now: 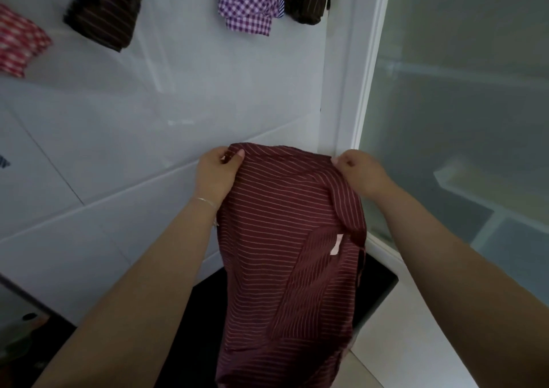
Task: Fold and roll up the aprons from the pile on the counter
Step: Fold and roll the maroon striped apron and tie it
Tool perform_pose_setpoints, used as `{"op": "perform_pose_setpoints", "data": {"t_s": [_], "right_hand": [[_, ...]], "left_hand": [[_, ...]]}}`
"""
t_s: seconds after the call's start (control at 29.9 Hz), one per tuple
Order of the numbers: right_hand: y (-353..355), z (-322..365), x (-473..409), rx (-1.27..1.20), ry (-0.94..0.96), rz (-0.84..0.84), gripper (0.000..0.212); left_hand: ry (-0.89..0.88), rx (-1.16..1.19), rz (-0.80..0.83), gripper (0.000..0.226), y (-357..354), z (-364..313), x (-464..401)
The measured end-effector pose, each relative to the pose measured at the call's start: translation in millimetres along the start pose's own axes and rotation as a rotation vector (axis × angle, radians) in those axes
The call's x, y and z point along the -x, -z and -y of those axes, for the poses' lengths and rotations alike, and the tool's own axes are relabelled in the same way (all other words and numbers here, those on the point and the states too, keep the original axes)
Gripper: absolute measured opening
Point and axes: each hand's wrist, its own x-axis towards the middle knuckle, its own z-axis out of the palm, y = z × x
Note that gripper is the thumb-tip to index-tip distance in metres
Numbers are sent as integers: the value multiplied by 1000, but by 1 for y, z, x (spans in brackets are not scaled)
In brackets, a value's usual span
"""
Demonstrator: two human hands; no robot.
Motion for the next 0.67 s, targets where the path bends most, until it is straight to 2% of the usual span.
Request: {"op": "perform_pose_setpoints", "data": {"t_s": [0.07,0.1,0.17,0.2,0.23,0.27,0.3,0.37,0.4,0.44,0.5,0.54,0.6,0.67], "right_hand": [[-2,7,4,-126,39,-80,40],[1,12,6,-189,43,-36,40],[11,15,9,-119,6,260,33],[15,14,8,42,-5,436,28],[17,10,5,210,-11,523,25],[16,2,-1,331,-6,483,24],[17,-5,-7,348,-10,335,25],[23,-12,-15,161,-76,-52,25],[26,-13,-17,105,-117,-178,24],[29,-13,-19,131,-164,-225,24],[29,-11,-22,265,-180,-201,37],[26,-7,-22,237,-102,-183,43],[17,13,-16,-71,73,-55,53],[7,40,-8,-360,93,184,66]], "left_hand": [[-42,-26,-47,20,0,2,-3],[-41,-17,-70,22,2,2,-6],[-12,44,-127,21,6,4,-12],[7,92,-172,19,9,5,-14],[29,145,-226,19,12,7,-16],[50,189,-278,21,15,9,-17],[65,207,-314,25,19,11,-18],[71,149,-323,28,24,21,-18],[68,122,-306,29,26,24,-17],[62,109,-280,31,28,25,-17],[42,113,-182,28,25,19,-14],[9,103,-104,21,20,12,-11],[-119,45,91,9,3,-7,-2],[-258,8,260,10,-15,-25,9]]}}
